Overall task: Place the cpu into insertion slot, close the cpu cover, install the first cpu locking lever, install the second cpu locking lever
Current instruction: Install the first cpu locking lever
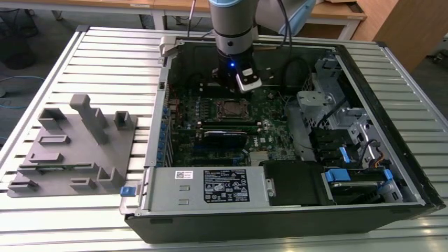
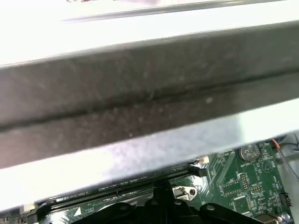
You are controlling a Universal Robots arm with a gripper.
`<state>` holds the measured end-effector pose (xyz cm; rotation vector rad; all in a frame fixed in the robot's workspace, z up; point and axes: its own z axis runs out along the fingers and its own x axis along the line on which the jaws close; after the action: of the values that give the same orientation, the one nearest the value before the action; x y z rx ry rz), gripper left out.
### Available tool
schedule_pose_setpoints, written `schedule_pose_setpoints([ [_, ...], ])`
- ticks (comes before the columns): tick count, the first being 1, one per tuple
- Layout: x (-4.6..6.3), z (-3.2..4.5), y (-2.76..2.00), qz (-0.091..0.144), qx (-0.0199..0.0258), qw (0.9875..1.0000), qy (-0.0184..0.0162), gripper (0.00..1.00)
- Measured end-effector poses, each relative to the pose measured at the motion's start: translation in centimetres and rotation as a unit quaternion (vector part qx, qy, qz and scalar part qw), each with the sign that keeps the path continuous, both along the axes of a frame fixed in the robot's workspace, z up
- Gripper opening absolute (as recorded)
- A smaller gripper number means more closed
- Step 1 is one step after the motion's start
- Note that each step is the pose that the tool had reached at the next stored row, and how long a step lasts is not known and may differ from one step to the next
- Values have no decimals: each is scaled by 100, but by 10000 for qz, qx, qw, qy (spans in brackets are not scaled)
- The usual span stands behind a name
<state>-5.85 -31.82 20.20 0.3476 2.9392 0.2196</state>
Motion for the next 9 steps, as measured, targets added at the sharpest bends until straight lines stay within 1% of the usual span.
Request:
schedule_pose_setpoints([
  [4,0,83,0,0,0,10000,1,11],
  [6,0,97,0,0,0,10000,1,11],
  [9,0,99,0,0,1,10000,-1,11],
])
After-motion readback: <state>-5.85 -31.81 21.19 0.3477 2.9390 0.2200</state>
